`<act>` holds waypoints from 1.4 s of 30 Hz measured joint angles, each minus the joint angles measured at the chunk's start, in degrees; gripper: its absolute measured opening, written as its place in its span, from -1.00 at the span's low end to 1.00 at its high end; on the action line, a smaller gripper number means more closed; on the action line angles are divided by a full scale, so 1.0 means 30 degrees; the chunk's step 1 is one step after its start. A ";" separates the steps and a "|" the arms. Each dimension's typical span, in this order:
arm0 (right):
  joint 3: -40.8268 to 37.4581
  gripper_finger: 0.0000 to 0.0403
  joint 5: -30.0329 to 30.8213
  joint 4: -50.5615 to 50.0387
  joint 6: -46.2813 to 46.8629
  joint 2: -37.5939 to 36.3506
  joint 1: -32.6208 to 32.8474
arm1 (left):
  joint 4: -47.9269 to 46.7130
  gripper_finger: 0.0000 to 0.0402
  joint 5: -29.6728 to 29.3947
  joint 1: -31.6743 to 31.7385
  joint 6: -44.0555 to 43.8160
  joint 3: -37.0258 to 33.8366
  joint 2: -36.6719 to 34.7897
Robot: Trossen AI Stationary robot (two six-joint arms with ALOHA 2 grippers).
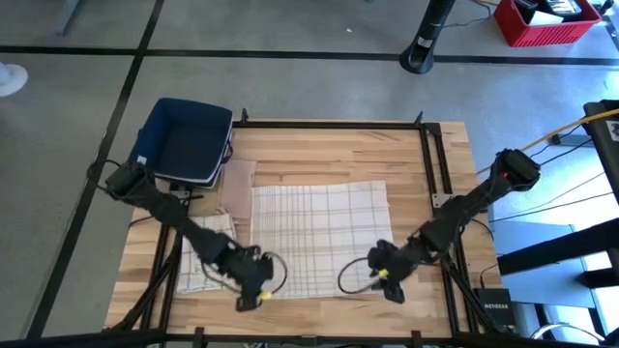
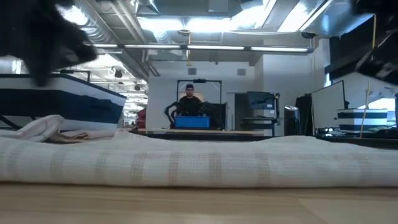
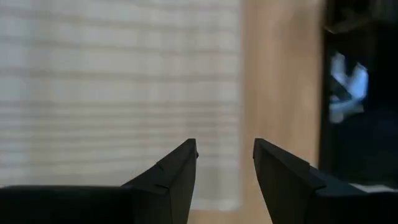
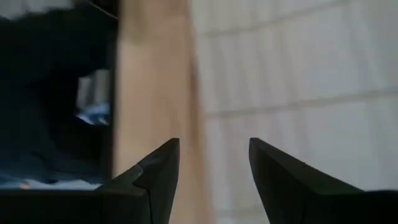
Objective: Fold towel
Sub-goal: Fold the right checkered white towel
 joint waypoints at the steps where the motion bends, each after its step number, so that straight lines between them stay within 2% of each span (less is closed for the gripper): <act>1: 0.0006 -0.03 0.0179 0.0502 0.0711 0.0000 0.0480 | 0.0230 -0.24 -0.0027 -0.0503 -0.0146 0.0005 0.0112; 5: 0.0806 -0.03 0.1478 0.0430 0.2992 0.0015 0.2614 | 0.0473 -0.24 -0.0506 -0.2078 -0.1648 0.0138 0.0555; 8: 0.2397 -0.03 0.3615 -0.0667 0.3238 0.0340 0.4049 | 0.0590 -0.24 -0.1382 -0.2925 -0.2150 0.1199 0.1043; 12: 0.4514 -0.03 0.6928 -0.3466 0.1543 0.1683 0.5556 | 0.0656 -0.24 -0.3708 -0.3587 -0.1933 0.2595 0.1926; 16: 0.4778 -0.03 0.9005 -0.3951 -0.0224 0.3364 0.6345 | 0.0032 -0.24 -0.4565 -0.3859 -0.1074 0.2650 0.3159; 19: 0.4773 -0.03 0.8741 -0.4685 -0.0704 0.4614 0.6373 | -0.1170 -0.24 -0.4841 -0.3868 -0.1108 0.2642 0.3844; 25: 0.4763 -0.03 0.7999 -0.6503 0.0516 0.5688 0.6302 | -0.3153 -0.24 -0.5715 -0.3868 -0.2427 0.2642 0.4022; 33: 0.4709 -0.03 0.7569 -0.6408 0.0667 0.5807 0.7019 | -0.0958 -0.24 -0.4555 -0.4357 -0.2511 0.2205 0.4088; 38: 0.3749 -0.03 0.8293 -0.6352 0.0843 0.5821 0.7120 | -0.1150 -0.24 -0.5283 -0.4461 -0.2311 0.2205 0.4526; 42: 0.3058 -0.03 0.7494 -0.6438 0.0971 0.5843 0.7100 | -0.1449 -0.24 -0.5488 -0.4333 -0.1915 0.2205 0.5135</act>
